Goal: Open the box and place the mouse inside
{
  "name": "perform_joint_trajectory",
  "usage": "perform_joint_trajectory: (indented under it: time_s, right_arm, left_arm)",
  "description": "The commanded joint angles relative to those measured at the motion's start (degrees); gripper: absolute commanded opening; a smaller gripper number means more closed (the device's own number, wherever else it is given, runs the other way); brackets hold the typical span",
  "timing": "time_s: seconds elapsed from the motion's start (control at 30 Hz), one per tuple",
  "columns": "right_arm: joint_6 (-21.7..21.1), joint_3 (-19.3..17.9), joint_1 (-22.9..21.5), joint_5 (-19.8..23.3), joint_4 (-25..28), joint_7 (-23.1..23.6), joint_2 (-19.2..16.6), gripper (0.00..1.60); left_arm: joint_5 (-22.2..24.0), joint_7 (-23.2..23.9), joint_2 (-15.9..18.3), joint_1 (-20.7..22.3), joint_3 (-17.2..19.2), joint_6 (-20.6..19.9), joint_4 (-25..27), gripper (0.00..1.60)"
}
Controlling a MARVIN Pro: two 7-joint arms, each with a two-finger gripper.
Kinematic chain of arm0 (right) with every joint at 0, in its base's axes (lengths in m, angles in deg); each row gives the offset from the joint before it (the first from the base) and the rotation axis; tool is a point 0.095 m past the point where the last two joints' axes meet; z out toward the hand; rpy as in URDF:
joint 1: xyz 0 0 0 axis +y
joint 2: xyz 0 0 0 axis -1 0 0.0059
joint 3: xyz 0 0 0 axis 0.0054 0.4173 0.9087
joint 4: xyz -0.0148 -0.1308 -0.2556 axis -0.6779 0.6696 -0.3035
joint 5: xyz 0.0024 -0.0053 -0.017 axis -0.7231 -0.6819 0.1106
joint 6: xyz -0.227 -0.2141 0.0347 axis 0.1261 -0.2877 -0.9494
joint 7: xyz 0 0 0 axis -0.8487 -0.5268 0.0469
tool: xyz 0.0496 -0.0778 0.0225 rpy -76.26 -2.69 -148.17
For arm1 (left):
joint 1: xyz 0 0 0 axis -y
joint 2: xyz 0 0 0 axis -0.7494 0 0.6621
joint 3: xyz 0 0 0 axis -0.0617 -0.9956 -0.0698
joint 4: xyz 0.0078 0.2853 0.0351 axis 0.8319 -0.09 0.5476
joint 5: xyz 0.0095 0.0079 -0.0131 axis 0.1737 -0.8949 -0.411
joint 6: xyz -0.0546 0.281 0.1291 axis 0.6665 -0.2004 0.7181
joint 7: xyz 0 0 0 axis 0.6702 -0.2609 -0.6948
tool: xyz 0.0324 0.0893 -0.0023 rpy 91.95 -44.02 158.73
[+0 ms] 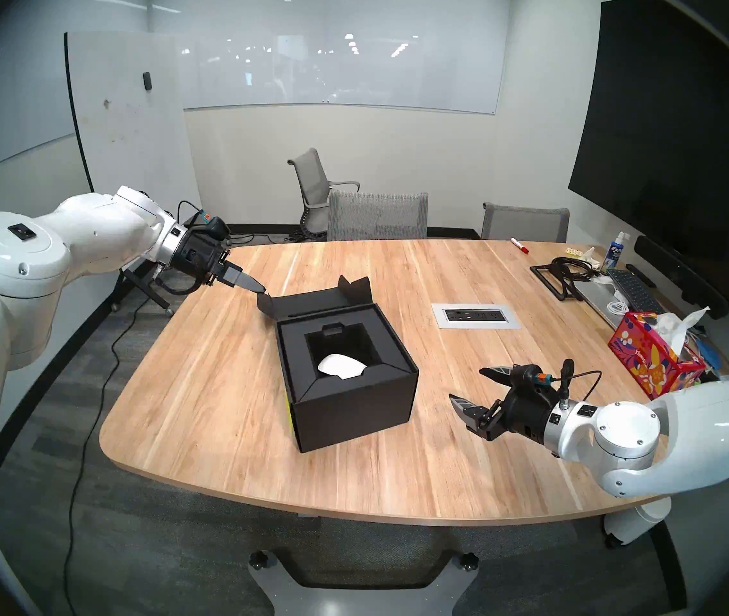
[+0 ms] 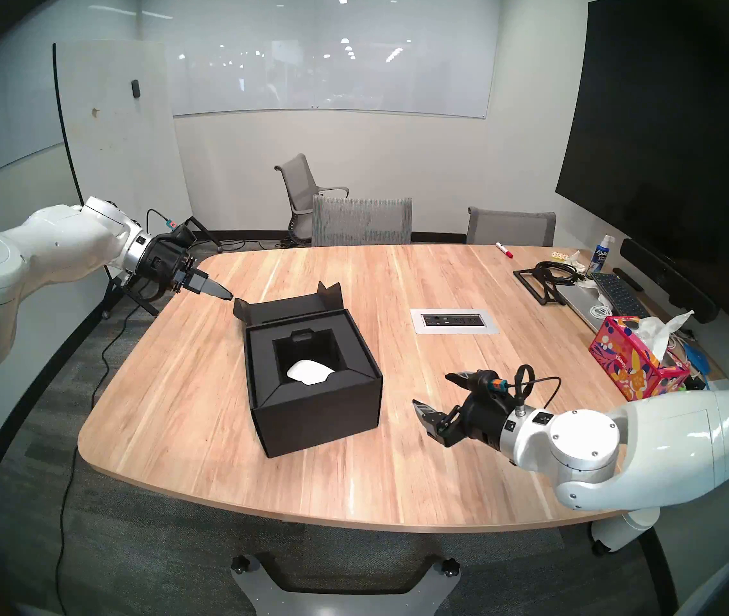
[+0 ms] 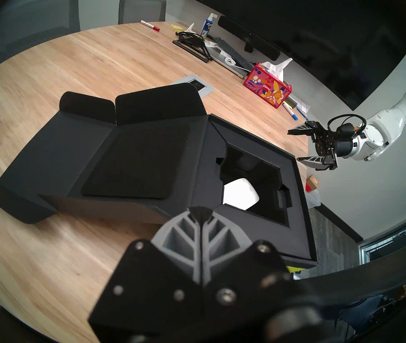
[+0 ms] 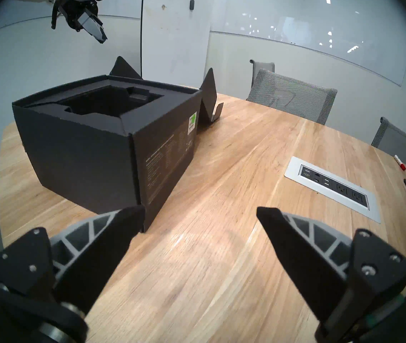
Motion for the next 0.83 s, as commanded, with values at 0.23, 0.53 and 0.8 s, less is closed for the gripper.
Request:
perform_joint_trajectory:
  time_s: [0.23, 0.53, 0.8]
  right_arm:
    - [0.5, -0.6, -0.4, 0.1, 0.0, 0.0, 0.0, 1.60]
    - [0.5, -0.6, -0.4, 0.1, 0.0, 0.0, 0.0, 1.60]
    - [0.5, -0.6, -0.4, 0.1, 0.0, 0.0, 0.0, 1.60]
  left_arm:
    - [0.1, 0.0, 0.0, 1.3, 0.5, -0.1, 0.1, 0.00]
    - [0.0, 0.0, 0.0, 1.3, 0.5, -0.2, 0.1, 0.00]
    - [0.0, 0.0, 0.0, 1.3, 0.5, -0.2, 0.1, 0.00]
